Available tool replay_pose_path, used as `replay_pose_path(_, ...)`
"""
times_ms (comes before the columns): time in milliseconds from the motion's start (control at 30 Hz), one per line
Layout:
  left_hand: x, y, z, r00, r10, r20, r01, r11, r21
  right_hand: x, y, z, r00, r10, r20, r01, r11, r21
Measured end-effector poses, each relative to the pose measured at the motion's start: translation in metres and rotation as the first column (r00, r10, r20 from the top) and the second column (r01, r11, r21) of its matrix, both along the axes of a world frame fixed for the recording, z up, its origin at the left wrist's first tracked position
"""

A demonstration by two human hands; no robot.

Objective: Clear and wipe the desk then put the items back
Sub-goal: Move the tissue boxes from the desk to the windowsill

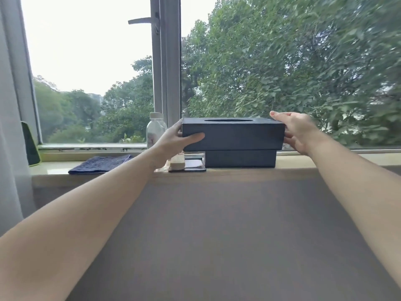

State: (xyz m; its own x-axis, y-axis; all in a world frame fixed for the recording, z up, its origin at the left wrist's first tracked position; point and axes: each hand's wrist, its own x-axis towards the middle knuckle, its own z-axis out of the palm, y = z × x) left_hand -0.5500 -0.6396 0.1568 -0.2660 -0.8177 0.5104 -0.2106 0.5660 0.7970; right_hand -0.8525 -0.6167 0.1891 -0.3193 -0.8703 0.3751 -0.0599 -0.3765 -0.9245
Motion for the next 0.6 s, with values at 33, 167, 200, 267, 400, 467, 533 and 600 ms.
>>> replay_pose_path(33, -0.005, -0.008, 0.002, 1.0, 0.004, -0.001, -0.004, 1.0, -0.001, -0.002, -0.006, 0.0, 1.0, 0.02, -0.009, -0.02, 1.0, -0.012)
replay_pose_path(167, -0.018, -0.04, 0.006, 1.0, -0.008, 0.022, 0.008, 1.0, 0.012, -0.013, -0.035, -0.007, 0.999, 0.049, -0.012, -0.049, 0.998, -0.039)
replay_pose_path(200, -0.022, -0.046, 0.007, 1.0, -0.016, 0.021, 0.016, 1.0, 0.014, -0.016, -0.041, -0.008, 0.999, 0.053, -0.003, -0.053, 0.997, -0.047)
replay_pose_path(267, -0.03, -0.06, 0.006, 0.999, -0.03, 0.009, 0.03, 0.999, 0.026, -0.021, -0.054, -0.012, 0.998, 0.054, 0.016, -0.053, 0.997, -0.047)
replay_pose_path(400, -0.046, -0.086, 0.001, 0.999, -0.044, 0.018, 0.042, 0.997, 0.064, -0.034, -0.079, -0.025, 0.998, 0.037, 0.042, -0.034, 0.998, -0.06)
replay_pose_path(467, -0.051, -0.097, -0.002, 0.999, -0.047, 0.017, 0.046, 0.995, 0.087, -0.041, -0.093, -0.032, 0.999, 0.019, 0.048, -0.016, 0.998, -0.056)
replay_pose_path(533, -0.054, -0.106, -0.006, 0.998, -0.055, 0.008, 0.054, 0.993, 0.11, -0.044, -0.106, -0.038, 0.999, 0.009, 0.048, -0.006, 0.998, -0.056)
replay_pose_path(600, -0.056, -0.117, -0.011, 0.999, -0.042, 0.0, 0.041, 0.992, 0.123, -0.046, -0.118, -0.041, 0.999, -0.006, 0.039, 0.008, 0.999, -0.047)
